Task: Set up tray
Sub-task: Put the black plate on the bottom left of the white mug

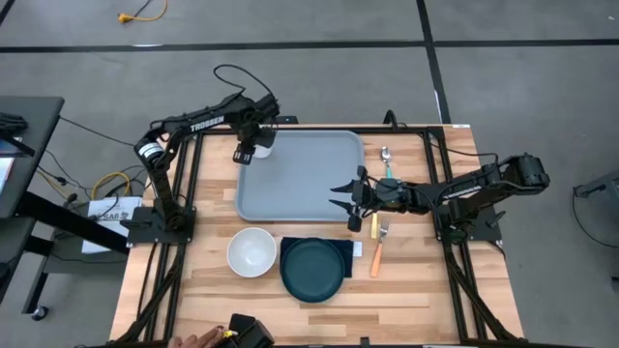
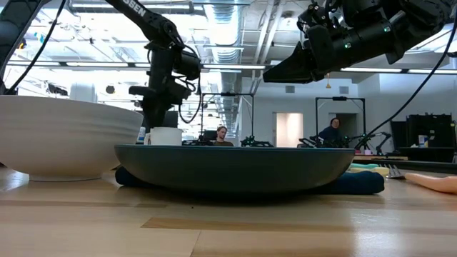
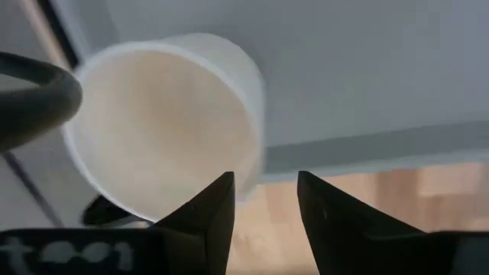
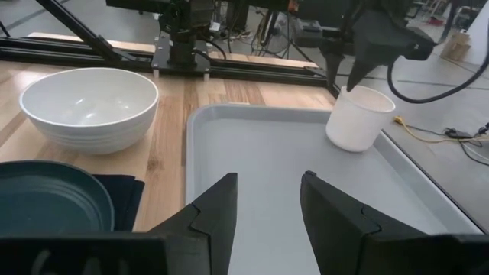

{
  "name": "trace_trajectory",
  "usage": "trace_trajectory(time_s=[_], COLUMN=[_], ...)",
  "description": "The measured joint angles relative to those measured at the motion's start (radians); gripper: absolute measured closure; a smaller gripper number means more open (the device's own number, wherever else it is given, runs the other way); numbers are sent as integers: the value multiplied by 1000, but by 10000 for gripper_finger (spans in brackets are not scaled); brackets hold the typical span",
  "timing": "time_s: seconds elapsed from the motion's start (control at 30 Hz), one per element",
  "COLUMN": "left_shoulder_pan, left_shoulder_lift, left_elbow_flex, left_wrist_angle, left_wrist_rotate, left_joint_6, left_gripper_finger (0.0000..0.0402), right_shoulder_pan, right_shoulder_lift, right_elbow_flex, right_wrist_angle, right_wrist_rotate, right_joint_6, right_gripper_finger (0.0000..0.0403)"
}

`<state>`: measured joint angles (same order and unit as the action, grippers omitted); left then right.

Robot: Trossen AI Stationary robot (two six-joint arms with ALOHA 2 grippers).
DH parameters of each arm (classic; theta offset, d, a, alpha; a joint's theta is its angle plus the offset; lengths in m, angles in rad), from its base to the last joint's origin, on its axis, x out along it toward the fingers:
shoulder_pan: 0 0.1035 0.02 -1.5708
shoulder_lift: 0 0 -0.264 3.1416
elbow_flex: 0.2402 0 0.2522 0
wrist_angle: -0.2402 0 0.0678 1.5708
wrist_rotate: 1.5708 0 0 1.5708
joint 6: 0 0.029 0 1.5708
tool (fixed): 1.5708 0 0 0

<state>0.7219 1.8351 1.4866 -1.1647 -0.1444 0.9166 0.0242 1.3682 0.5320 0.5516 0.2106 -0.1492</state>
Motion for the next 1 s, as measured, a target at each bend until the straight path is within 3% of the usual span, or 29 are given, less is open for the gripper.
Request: trace_trajectory(time_s=[0.23, 0.33, 0.43, 0.57, 0.63, 0.77, 0.9, 1.0], left_shoulder_pan=[0, 4, 5, 3, 3, -8, -57, -111], left_shoulder_lift=[0, 0, 0, -35, -73, -159, -269, -351], left_elbow_flex=[110, 202, 299, 361, 361, 308, 158, 4], left_wrist_angle=[-179, -266, -366, -400, -412, -408, -407, -407], left_wrist_rotate=[162, 297, 560, 1103, 1271, 1419, 1612, 1692], left_joint_6=[-47, -113, -106, 0, 44, 166, 314, 432], left_gripper_finger=[269, 269, 269, 269, 269, 269, 269, 269], right_shoulder_pan=[0, 0, 0, -7, -11, -21, -18, -3], right_shoulder_lift=[0, 0, 1, 40, 68, 111, 111, 105], right_elbow_flex=[0, 0, 0, 0, 0, 10, 23, 22], right_wrist_angle=[0, 0, 0, -6, -3, 12, 2, -20], right_wrist_rotate=[0, 0, 0, 0, 0, 0, 0, 0], right_joint_6=[0, 0, 32, 70, 71, 71, 71, 71], right_gripper_finger=[267, 267, 267, 267, 267, 267, 267, 267])
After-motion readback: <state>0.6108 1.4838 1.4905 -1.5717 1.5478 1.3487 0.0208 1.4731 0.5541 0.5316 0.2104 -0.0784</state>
